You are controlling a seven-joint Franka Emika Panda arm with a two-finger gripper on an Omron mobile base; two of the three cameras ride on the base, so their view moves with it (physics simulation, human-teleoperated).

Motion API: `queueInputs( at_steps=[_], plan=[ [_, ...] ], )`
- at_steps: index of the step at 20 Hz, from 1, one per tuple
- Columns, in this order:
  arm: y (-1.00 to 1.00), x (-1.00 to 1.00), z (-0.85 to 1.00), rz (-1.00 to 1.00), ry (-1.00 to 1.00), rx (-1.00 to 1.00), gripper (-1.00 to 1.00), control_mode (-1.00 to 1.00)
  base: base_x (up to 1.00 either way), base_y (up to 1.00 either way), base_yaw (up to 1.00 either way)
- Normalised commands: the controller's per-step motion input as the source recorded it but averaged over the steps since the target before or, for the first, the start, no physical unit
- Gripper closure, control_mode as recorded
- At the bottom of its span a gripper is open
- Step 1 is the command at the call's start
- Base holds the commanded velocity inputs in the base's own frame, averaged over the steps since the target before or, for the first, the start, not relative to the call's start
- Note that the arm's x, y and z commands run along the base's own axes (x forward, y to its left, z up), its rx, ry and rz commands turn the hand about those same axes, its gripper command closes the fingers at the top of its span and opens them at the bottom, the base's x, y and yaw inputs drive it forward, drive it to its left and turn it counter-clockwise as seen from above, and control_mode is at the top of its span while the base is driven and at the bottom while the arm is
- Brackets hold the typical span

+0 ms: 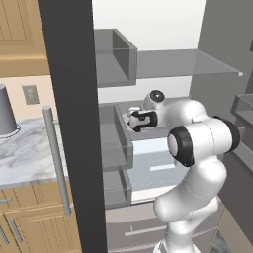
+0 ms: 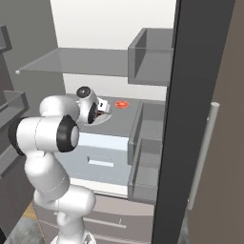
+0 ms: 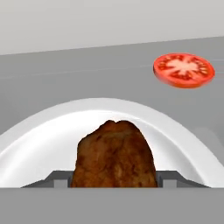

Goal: Retrieve the chicken drumstick from the fridge and place it on the saucepan with marinade on the stove.

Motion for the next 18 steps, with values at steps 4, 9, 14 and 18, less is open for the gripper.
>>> queueInputs(
  at_steps=[4,9,14,18],
  plan=[
    [0.00,-0.68,0.23,0.00,0.00,0.00,1.00,-1.00,0.00,0.00,0.00],
    [0.00,-0.87,0.69,-0.03,0.00,0.00,1.00,-1.00,0.00,0.00,0.00],
    [-0.07,-0.99,0.95,-0.05,0.06,0.00,1.00,-1.00,0.00,0.00,0.00],
    [-0.19,-1.00,0.85,-0.06,0.12,0.00,1.00,-1.00,0.00,0.00,0.00]
  ],
)
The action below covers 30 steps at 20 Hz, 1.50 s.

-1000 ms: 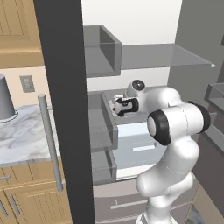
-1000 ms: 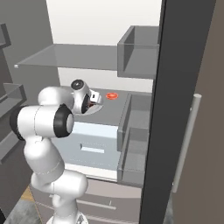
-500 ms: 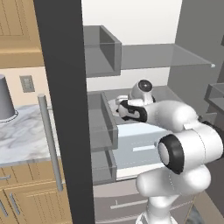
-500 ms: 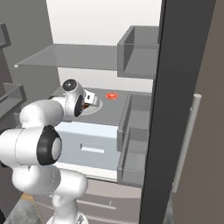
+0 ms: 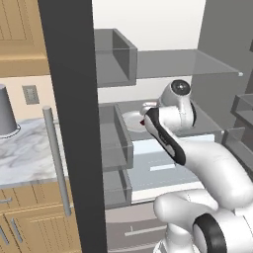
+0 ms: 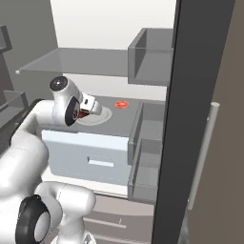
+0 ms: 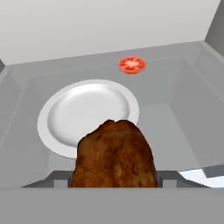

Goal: Retrieve the chicken drumstick from the fridge and place it on the saucepan with marinade on the stove.

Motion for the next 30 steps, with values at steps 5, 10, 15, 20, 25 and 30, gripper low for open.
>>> queueInputs(
  at_steps=[5,10,15,20,25,30],
  plan=[
    [-0.31,-1.00,0.66,-0.08,0.18,0.00,1.00,-1.00,0.00,0.00,0.00],
    [-0.37,-1.00,0.09,-0.05,0.09,0.00,1.00,-1.00,0.00,0.00,0.00],
    [-0.25,-1.00,0.37,-0.02,0.01,0.01,1.00,-1.00,0.00,0.00,0.00],
    [0.01,-0.88,0.75,0.00,-0.13,0.00,1.00,-1.00,0.00,0.00,0.00],
    [0.02,-0.51,0.96,0.00,-0.15,0.00,1.00,-1.00,0.00,0.00,0.00],
    [0.01,-0.13,0.46,0.00,-0.06,0.00,1.00,-1.00,0.00,0.00,0.00]
  ],
)
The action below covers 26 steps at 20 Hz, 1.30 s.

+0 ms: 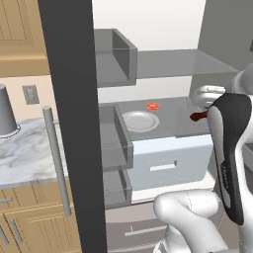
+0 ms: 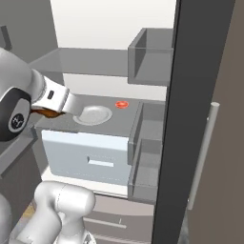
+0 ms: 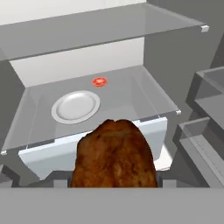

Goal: Retrieve the chicken drumstick from the fridge and place it on the saucepan with marinade on the stove.

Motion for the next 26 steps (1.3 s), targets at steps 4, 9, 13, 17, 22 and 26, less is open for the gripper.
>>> queueInputs(
  at_steps=[4,9,13,17,22,26],
  plan=[
    [-0.01,-0.28,-0.02,0.00,0.00,0.00,1.00,-1.00,0.00,0.00,0.00],
    [0.00,0.00,0.00,0.00,0.00,0.00,1.00,1.00,-1.00,0.00,0.22],
    [0.00,0.00,0.00,0.00,0.00,0.00,1.00,1.00,-1.00,0.00,0.34],
    [0.00,0.00,0.00,0.00,0.00,0.00,1.00,1.00,-1.00,0.08,0.38],
    [0.00,0.00,0.00,0.00,0.00,0.00,1.00,1.00,-1.00,0.76,0.35],
    [0.00,0.00,0.00,0.00,0.00,0.00,1.00,1.00,-0.63,1.00,0.11]
  ],
)
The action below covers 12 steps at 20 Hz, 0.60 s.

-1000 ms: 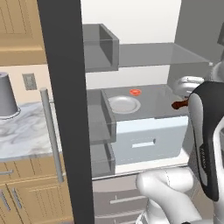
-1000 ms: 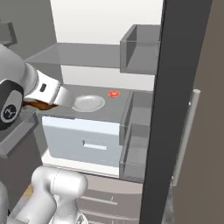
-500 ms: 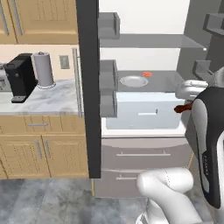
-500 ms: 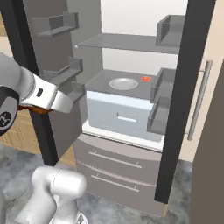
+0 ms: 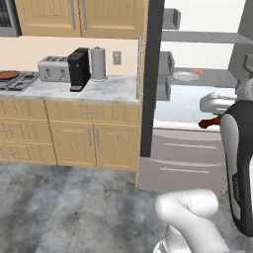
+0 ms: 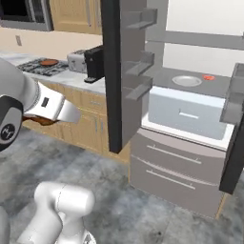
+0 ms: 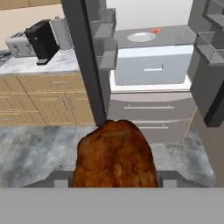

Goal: Retrieve the chicken drumstick from the fridge and place it on the saucepan with marinade on the stove.

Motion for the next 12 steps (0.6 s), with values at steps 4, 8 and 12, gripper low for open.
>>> queueInputs(
  at_steps=[4,8,12],
  plan=[
    [0.00,0.00,0.00,0.00,0.00,0.00,1.00,1.00,-0.16,1.00,0.02],
    [0.00,0.00,0.00,0.00,0.00,0.00,1.00,1.00,0.09,1.00,0.00],
    [0.00,0.00,0.00,0.00,0.00,0.00,1.00,1.00,0.73,1.00,0.00]
  ],
)
